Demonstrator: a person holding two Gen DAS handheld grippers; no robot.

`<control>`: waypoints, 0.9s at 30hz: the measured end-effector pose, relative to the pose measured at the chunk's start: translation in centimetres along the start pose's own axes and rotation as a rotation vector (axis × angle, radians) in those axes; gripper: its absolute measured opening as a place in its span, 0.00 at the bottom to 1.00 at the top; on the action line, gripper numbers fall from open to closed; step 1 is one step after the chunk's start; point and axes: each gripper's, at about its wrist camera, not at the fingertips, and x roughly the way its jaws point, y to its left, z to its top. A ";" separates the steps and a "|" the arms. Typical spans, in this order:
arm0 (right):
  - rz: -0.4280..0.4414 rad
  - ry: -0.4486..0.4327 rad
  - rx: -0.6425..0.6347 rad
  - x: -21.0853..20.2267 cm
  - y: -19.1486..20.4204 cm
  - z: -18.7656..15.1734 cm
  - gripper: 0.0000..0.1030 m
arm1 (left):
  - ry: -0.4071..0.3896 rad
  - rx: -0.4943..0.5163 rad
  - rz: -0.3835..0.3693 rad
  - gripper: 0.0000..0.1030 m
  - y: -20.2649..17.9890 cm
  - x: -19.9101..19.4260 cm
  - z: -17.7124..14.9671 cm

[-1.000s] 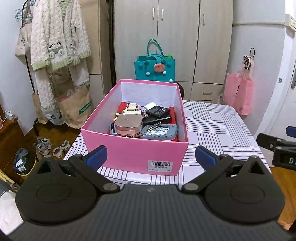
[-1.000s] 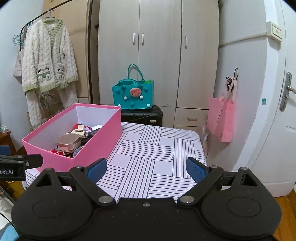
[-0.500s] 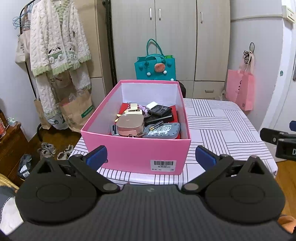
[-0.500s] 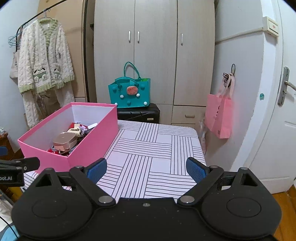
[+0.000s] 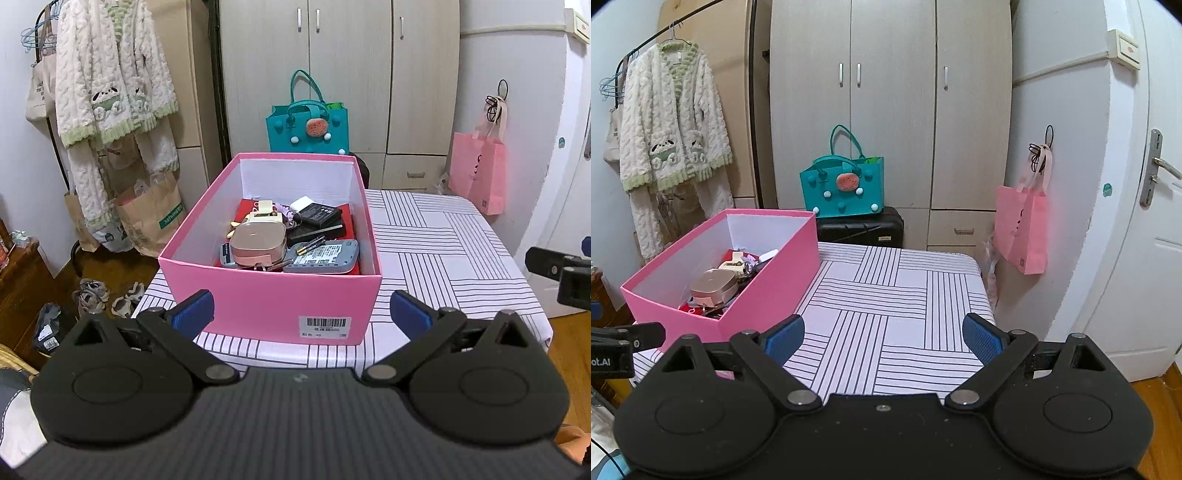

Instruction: Organize rigid objects

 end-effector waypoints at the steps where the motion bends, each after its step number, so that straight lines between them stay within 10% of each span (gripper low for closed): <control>1: 0.002 0.000 0.002 0.1 0.0 0.0 0.92 | 0.000 0.002 0.002 1.00 0.0 0.0 0.0; 27: -0.001 -0.001 0.016 -0.3 0.6 -0.8 0.93 | -0.006 0.024 0.031 1.00 -0.3 -0.3 -0.5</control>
